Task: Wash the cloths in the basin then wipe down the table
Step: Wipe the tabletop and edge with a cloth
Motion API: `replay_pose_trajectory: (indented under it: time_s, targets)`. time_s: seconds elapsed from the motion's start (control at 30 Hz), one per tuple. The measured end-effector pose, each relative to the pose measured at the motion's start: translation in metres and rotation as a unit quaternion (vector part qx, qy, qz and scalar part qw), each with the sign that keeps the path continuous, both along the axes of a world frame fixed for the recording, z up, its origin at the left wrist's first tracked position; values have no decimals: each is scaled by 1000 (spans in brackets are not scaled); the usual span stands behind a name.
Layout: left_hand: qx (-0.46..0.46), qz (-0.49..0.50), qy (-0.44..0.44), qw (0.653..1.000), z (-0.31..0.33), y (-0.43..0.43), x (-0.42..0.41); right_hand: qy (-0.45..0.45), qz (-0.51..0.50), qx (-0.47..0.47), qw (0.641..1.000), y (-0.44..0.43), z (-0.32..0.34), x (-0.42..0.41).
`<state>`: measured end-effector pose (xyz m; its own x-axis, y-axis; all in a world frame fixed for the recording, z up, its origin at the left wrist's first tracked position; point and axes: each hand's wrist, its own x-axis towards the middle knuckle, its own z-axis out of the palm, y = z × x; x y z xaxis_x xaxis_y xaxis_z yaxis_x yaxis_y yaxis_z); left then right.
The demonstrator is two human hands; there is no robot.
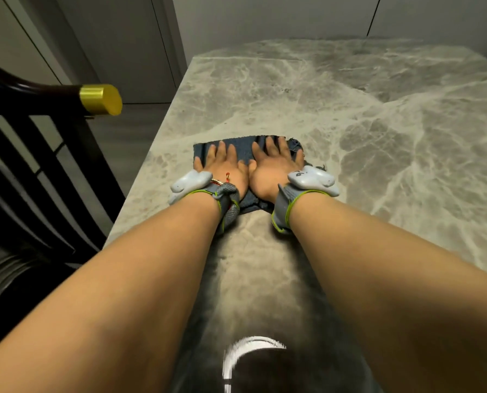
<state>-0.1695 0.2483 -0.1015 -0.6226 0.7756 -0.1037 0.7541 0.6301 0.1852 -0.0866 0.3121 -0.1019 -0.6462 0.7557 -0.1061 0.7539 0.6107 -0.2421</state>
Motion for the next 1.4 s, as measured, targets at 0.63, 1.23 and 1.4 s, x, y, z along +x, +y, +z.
replay_pose_trajectory:
  time_s: [0.63,1.23,1.4]
  targets:
    - [-34,-79,-43,995,14,-379,177,-43,-58,-52,996,-389,19,187]
    - [-36,-86,-56,994,13,-486,214,-55,-111,-72,990,-504,22,220]
    - [-28,-71,-59,995,16,-454,187,-47,-104,-63,991,-471,23,191]
